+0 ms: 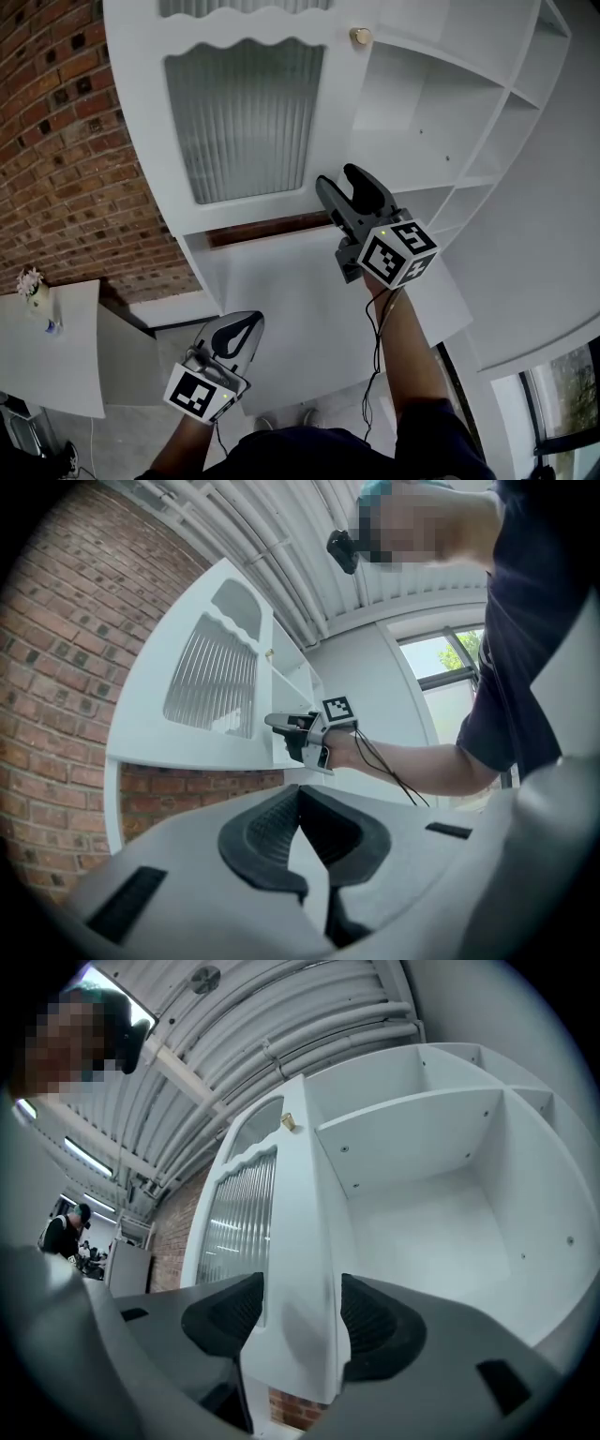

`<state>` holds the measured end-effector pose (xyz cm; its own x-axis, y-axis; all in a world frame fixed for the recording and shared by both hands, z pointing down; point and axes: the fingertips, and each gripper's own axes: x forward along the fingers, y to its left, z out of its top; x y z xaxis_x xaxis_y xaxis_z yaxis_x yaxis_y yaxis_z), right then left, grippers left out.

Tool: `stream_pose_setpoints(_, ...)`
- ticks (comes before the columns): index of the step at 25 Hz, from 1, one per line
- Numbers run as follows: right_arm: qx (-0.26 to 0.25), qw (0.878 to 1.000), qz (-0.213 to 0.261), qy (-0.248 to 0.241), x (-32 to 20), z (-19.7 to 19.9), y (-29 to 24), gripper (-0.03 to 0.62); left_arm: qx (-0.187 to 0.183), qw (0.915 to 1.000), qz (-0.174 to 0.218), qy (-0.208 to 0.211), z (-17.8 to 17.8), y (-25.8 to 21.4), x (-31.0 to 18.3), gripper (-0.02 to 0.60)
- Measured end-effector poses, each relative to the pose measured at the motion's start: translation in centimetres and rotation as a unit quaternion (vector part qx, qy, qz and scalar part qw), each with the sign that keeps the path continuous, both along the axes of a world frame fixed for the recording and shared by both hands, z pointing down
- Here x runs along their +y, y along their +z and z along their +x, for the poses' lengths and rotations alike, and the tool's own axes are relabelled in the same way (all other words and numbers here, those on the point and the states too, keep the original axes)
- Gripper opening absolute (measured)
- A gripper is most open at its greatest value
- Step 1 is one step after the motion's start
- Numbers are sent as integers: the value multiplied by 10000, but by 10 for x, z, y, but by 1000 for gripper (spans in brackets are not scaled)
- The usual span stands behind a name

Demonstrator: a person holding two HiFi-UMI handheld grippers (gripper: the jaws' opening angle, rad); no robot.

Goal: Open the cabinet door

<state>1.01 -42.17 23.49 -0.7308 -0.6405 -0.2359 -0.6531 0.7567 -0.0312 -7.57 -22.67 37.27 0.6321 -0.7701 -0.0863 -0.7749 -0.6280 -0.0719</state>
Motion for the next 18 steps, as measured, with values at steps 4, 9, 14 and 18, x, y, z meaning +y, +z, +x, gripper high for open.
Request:
stream_pose_setpoints(4, 30, 9999, -6, -128, -7, -6, -1, 249, -20, 10000, 3, -71, -3, -1, -1, 6)
stream_pose_setpoints(9, -40, 9996, -50, -279, -8, -9, -2, 247, -45, 9999, 6, -128, -5, -2, 3, 6)
stream_pose_setpoints(14, -213, 9994, -51, -258, -3, -4, -2, 245, -56, 9998, -2, -172, -5, -4, 8, 6)
stream_pose_setpoints(18, -251, 9995, -22, -195, 8, 4, -2, 203, -95, 9999, -1, -138, 1, -5, 15, 6)
